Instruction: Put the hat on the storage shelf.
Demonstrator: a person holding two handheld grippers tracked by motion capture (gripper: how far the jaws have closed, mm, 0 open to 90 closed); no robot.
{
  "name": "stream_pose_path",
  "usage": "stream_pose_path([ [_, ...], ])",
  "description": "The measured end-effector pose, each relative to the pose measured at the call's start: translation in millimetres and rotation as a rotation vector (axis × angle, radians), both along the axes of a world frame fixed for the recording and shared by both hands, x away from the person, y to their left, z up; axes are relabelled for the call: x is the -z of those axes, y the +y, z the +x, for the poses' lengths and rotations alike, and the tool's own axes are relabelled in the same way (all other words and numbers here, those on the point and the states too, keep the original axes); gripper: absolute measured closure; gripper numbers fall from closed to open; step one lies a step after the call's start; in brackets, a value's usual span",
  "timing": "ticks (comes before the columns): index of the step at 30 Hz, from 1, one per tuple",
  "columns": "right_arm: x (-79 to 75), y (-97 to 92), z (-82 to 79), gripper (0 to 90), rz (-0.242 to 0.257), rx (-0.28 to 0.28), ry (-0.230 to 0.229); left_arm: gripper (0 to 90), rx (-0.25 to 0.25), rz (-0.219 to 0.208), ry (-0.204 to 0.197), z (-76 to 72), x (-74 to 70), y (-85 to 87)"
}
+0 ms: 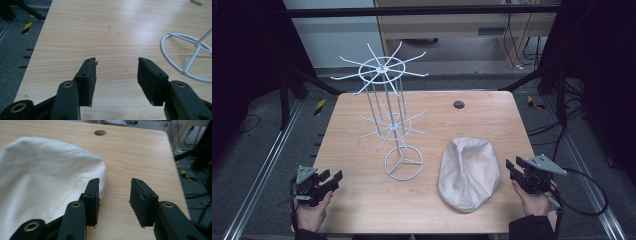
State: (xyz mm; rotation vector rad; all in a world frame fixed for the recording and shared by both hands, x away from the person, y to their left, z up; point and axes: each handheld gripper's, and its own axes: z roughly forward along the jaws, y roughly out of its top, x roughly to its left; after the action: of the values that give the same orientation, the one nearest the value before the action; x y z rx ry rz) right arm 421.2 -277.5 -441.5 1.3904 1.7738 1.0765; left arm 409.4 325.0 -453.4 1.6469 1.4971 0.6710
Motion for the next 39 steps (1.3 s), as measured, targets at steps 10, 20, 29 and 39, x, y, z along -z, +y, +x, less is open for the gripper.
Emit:
stream_pose_path([
  [10,-22.7,30.4,-15.7,84.3,0.030,-0.164,0.004,62.3,0.048,0.034,0.003,-4.3,-2.6,-3.3],
  [20,-30.5,72.5,-23.4,90.0,0.009,-0.330,0.027,64.4,0.065,0.066,0.010,-2.7,-1.0,-4.7],
  [29,-19.4,103.5,-19.7,90.0,0.007,-0.408,0.083,62.9,0.064,0.084,0.012,-1.6,0.3,-5.3],
  [39,-8.7,128.8,-11.2,90.0,-0.006,-0.455,0.121,60.4,0.065,0.102,0.013,-0.5,1.7,-6.2],
])
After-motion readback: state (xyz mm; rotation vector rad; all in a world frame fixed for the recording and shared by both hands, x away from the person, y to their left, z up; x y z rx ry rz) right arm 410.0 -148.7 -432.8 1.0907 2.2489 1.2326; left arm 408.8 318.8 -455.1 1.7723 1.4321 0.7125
